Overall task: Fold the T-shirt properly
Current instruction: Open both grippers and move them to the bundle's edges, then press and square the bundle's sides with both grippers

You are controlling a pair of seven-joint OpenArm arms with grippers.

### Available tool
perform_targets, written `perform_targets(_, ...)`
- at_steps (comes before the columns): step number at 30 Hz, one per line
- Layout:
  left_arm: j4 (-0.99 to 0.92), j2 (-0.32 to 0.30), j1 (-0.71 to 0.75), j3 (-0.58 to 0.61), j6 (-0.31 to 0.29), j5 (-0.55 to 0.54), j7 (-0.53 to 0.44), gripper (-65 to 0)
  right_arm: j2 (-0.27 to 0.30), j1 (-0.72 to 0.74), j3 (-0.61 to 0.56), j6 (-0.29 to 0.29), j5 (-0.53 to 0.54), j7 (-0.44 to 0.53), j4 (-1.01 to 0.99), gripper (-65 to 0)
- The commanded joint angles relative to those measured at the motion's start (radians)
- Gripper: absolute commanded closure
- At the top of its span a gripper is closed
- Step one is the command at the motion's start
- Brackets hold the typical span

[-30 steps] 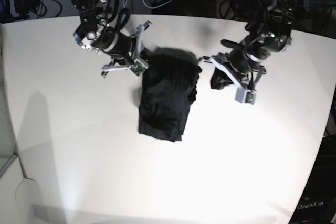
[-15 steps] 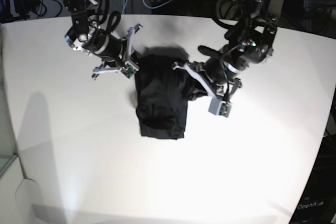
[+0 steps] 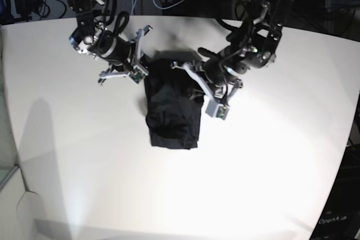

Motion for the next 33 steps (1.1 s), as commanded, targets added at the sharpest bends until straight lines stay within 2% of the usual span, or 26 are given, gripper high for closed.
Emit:
perform_targets(1,-0.015,-0.002,-0.007,-0.001,0.000,-0.001,-0.014,-0.8,0.003,0.001,0.003,-0.001,-0.010,-0.015,0.012,0.0)
perform_targets(4,-0.098,-0.001,-0.024,0.000,0.000,-0.001,-0.016,-0.8,0.006,0.001,0.003,-0.001,-0.010,-0.015,0.012,0.0)
perform_targets(8,-0.164,-0.008,-0.018,0.003,0.000,-0.001,-0.105,-0.8,0.009,0.001,0.003,-0.001,-0.010,-0.015,0.012,0.0)
perform_targets(11,-0.210,-0.011,-0.018,0.003,0.000,-0.001,-0.121,-0.8,0.025,0.007,0.003,-0.001,-0.011,-0.015,0.016,0.0)
perform_targets(16,-0.251,-0.011,-0.021,0.003,0.000,-0.001,-0.123,-0.8,0.046,0.000,0.020,-0.001,-0.011,-0.024,0.148,0.0)
perform_targets(22,-0.242,-0.007,-0.023,0.002,0.000,-0.001,-0.123,-0.8,0.044,-0.036,0.028,-0.001,-0.008,-0.026,0.292,0.0)
perform_targets(33,-0.240,-0.001,-0.026,0.002,0.000,-0.001,-0.123,-0.8,-0.028,-0.020,-0.022,-0.001,-0.007,-0.019,0.302,0.0)
